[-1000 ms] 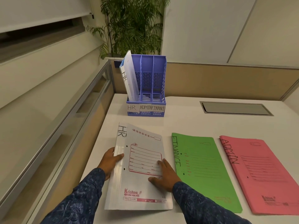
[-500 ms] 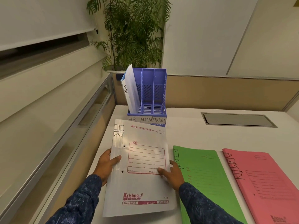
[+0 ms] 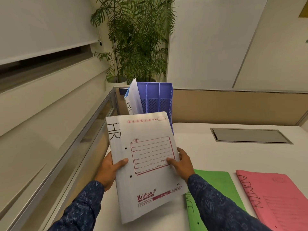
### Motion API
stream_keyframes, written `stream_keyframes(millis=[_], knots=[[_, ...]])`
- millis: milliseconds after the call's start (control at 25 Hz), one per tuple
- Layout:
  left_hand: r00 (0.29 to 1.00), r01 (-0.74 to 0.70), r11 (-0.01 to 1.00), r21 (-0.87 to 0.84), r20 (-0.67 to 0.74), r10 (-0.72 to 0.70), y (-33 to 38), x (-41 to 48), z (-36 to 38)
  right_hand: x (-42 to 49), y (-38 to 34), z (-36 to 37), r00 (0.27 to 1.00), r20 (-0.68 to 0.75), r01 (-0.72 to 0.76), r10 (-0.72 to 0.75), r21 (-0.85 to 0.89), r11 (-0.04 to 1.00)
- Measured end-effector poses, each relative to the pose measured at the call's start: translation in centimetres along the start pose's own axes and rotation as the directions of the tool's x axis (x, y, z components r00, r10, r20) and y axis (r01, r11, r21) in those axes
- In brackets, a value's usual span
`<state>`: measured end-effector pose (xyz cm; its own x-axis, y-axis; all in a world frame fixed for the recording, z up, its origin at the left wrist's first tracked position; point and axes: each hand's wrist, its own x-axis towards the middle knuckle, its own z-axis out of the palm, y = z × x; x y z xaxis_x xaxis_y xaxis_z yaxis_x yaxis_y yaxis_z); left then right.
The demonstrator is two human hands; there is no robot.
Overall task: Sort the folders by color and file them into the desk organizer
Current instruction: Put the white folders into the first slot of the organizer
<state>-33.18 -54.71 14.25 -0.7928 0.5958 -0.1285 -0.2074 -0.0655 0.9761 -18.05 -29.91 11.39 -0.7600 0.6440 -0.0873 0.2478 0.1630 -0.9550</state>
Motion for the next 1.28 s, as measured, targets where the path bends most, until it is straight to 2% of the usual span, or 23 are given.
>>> stream_keyframes(millis=[160, 240, 400, 600, 840, 1040, 1280], knots=[[0.979, -0.169, 0.985, 0.032, -0.109, 0.171, 3.1, 2.0, 1.8, 2.1, -2.9, 1.4, 0.982, -0.02, 0.181, -0.185, -0.138, 0.974], [0.952, -0.24, 0.97, 0.036, -0.187, 0.243, 4.5, 3.0, 2.8, 2.3, -3.7, 2.9, 0.972, 0.047, 0.236, -0.231, -0.145, 0.961], [0.859, -0.337, 0.94, 0.057, -0.39, 0.332, 6.4, 5.0, 4.8, 2.5, -3.7, 7.0, 0.929, 0.238, 0.338, -0.282, -0.24, 0.91], [0.735, -0.446, 0.886, 0.127, -0.513, 0.443, 7.8, 7.0, 6.9, 5.4, -4.7, 9.9, 0.923, 0.23, 0.363, -0.307, -0.267, 0.893], [0.702, -0.428, 0.865, 0.263, -0.506, 0.501, 8.7, 10.6, 6.8, 10.0, -5.4, 11.3, 0.917, 0.269, 0.367, -0.295, -0.276, 0.888], [0.753, -0.393, 0.864, 0.315, -0.429, 0.499, 9.9, 14.9, 6.8, 13.9, -5.1, 11.5, 0.924, 0.242, 0.358, -0.295, -0.284, 0.889], [0.794, -0.369, 0.781, 0.503, -0.266, 0.547, 11.2, 20.3, 6.8, 18.1, -5.2, 12.1, 0.949, 0.214, 0.288, -0.233, -0.284, 0.915]])
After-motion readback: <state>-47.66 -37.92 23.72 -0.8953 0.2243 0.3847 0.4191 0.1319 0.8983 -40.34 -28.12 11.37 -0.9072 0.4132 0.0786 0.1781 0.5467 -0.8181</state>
